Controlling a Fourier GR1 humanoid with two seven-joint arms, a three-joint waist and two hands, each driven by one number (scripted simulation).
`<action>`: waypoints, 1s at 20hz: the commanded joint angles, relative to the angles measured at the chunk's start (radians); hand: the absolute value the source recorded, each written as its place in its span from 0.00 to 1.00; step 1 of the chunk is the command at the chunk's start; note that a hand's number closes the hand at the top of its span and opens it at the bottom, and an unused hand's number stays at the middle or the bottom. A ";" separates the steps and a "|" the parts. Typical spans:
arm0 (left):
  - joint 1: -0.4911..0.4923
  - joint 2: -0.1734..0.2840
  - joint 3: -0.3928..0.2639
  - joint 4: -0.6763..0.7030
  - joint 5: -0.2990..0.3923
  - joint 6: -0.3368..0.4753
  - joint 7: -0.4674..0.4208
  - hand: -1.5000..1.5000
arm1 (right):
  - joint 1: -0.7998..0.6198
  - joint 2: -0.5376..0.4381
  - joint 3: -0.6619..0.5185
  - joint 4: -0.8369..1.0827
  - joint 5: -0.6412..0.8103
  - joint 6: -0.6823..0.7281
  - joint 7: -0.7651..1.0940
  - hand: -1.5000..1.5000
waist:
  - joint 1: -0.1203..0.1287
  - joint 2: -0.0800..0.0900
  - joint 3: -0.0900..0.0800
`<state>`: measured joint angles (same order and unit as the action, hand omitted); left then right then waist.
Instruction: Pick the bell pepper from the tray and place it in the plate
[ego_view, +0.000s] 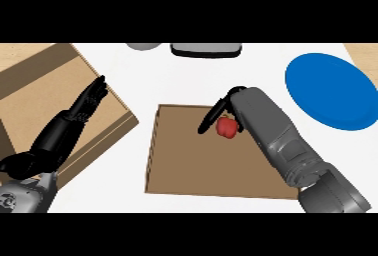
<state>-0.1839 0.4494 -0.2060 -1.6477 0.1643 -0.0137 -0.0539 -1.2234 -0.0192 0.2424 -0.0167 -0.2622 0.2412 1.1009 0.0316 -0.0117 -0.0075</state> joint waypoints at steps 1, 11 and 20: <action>-0.043 -0.002 0.026 0.041 0.014 -0.019 0.020 0.50 | 0.040 0.018 0.004 -0.006 0.005 0.065 0.142 0.00 | -0.004 0.017 0.007; -0.044 -0.032 0.019 0.075 -0.029 -0.025 -0.014 0.50 | 0.122 0.017 0.098 -0.116 0.079 0.077 0.002 1.00 | 0.003 0.021 0.007; -0.012 -0.026 0.023 0.068 -0.019 -0.011 0.030 0.50 | 0.107 0.018 0.554 -0.504 0.510 0.061 -0.545 1.00 | -0.055 -0.068 0.012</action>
<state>-0.2081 0.4213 -0.1867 -1.5881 0.1440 -0.0268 -0.0302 -1.1160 -0.0129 0.6585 -0.3899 0.1172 0.3364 0.7168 0.0008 -0.0593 -0.0048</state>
